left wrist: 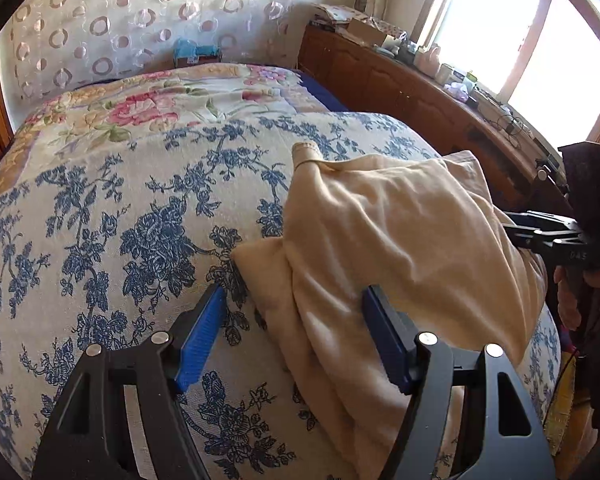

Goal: Fold small clothes
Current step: 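Lift the bundled shirt with both tools and carry it toward the yellow plush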

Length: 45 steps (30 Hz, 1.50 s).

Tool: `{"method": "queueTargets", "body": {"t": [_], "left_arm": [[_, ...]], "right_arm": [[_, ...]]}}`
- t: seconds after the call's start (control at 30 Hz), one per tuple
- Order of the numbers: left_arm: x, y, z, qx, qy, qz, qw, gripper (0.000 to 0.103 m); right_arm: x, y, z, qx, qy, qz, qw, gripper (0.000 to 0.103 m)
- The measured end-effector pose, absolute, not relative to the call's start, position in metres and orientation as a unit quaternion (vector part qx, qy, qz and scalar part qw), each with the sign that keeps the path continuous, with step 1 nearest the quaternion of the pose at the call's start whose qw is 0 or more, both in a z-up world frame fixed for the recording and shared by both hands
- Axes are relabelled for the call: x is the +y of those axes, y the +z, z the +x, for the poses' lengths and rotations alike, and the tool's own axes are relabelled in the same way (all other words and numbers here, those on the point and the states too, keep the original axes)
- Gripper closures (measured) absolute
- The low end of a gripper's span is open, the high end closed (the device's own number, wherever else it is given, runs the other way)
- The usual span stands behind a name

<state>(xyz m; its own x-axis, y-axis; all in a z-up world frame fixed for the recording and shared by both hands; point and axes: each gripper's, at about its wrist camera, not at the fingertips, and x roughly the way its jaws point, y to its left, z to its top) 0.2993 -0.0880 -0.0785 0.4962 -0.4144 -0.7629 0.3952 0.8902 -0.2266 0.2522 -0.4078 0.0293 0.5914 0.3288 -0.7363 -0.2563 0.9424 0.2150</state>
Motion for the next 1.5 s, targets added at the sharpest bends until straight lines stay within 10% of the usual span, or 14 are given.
{"method": "queueTargets", "body": {"t": [0.1,0.23,0.33,0.53,0.97,1.5], "left_arm": [[-0.091,-0.079,0.298,0.445,-0.242,-0.021,0.862,0.032],[-0.099,-0.078,0.296,0.447,-0.262,-0.019,0.855,0.069],[-0.104,-0.076,0.294,0.447,-0.272,-0.016,0.852,0.088],[-0.102,-0.052,0.281,0.414,-0.289,-0.018,0.863,0.091],[-0.016,0.008,0.243,0.334,-0.266,-0.072,0.901,0.091],[0.195,-0.027,0.199,0.296,-0.051,-0.185,0.936,0.091]], "right_arm": [[-0.401,0.027,0.256,0.430,0.170,0.043,0.885,0.035],[-0.403,0.028,0.262,0.428,0.177,0.037,0.886,0.036],[-0.402,0.028,0.261,0.430,0.196,0.035,0.881,0.056],[-0.395,0.026,0.258,0.419,0.212,0.015,0.882,0.083],[-0.319,0.088,0.272,0.326,0.274,-0.054,0.903,0.085],[0.009,0.102,0.382,0.278,0.429,-0.234,0.827,0.085]]}}
